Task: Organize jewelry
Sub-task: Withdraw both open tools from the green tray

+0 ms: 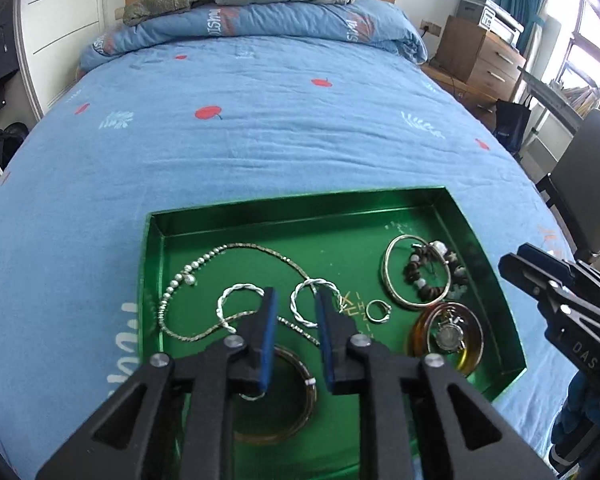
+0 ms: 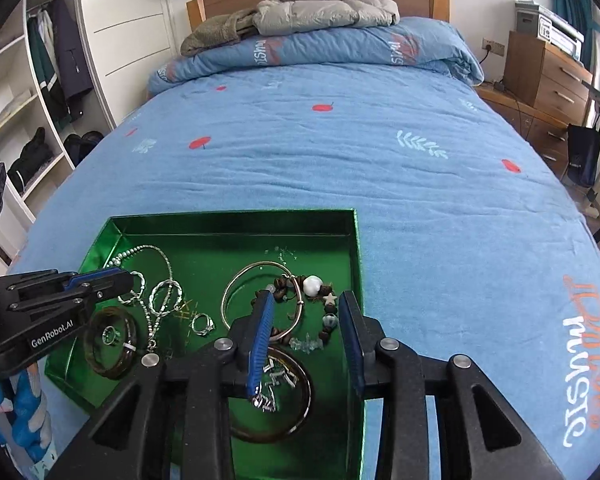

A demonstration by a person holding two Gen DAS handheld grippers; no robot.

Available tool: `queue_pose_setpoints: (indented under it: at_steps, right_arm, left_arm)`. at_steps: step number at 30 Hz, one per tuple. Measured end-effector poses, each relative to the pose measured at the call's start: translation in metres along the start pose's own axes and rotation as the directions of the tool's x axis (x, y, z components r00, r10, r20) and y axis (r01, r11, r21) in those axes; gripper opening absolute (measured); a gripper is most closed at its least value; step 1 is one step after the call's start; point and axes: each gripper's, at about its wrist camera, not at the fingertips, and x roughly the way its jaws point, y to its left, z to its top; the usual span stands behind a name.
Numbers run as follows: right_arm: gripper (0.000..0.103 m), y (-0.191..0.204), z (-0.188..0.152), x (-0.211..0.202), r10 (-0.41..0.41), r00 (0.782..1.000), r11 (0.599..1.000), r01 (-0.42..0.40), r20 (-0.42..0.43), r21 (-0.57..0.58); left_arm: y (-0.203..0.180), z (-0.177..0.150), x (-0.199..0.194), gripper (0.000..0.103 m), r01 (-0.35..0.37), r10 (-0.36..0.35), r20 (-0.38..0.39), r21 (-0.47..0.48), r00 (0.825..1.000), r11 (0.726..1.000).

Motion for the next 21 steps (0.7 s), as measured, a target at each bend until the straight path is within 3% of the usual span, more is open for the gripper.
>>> queue_pose_setpoints:
  at_steps: [7, 13, 18, 21]
  right_arm:
    - [0.055, 0.009, -0.027, -0.100, 0.037, 0.993, 0.999, -0.038, 0.114, 0.011]
    - [0.074, 0.037, -0.078, -0.175, 0.064, 0.982, 0.998, -0.064, 0.177, -0.004]
    - [0.086, 0.056, -0.129, -0.224, 0.057, 0.978, 0.998, -0.055, 0.200, -0.018]
    - [0.094, 0.062, -0.156, -0.251, 0.029, 0.976, 0.999, -0.024, 0.218, -0.026]
  left_arm:
    - [0.005, -0.038, -0.104, 0.045, 0.009, -0.006, 0.133, -0.023, 0.991, 1.000]
    - [-0.006, -0.102, -0.181, 0.048, -0.009, 0.008, 0.235, 0.004, 0.972, 1.000]
    - [-0.013, -0.162, -0.227, 0.048, -0.047, 0.048, 0.260, -0.009, 0.964, 0.999]
    - [-0.018, -0.193, -0.251, 0.048, -0.110, 0.107, 0.270, -0.003, 0.957, 0.994]
